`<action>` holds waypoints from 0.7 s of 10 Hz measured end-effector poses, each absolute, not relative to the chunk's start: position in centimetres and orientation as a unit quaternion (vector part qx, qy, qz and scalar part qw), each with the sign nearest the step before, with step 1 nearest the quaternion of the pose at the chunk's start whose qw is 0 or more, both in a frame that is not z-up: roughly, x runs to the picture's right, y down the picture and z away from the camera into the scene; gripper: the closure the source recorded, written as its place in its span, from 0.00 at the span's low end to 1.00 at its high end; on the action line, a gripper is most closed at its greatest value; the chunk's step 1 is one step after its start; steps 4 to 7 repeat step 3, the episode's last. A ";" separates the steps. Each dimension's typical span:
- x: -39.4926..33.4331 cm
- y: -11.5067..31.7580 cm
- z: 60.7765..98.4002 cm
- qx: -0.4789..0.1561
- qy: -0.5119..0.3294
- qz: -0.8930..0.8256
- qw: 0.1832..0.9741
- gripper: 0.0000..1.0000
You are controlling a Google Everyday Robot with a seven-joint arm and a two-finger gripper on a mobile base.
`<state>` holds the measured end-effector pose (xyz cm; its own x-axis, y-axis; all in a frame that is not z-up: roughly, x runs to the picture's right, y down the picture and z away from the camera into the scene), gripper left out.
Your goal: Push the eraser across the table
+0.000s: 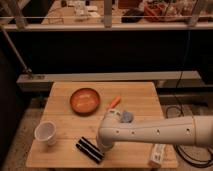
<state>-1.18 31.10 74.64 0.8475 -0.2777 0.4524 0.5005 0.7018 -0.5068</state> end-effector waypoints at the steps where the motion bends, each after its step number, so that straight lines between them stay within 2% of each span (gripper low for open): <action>1: -1.7 31.2 74.8 -0.321 -0.173 -0.224 0.904 0.92; 7: -2.6 31.1 74.7 -0.319 -0.177 -0.227 0.903 0.92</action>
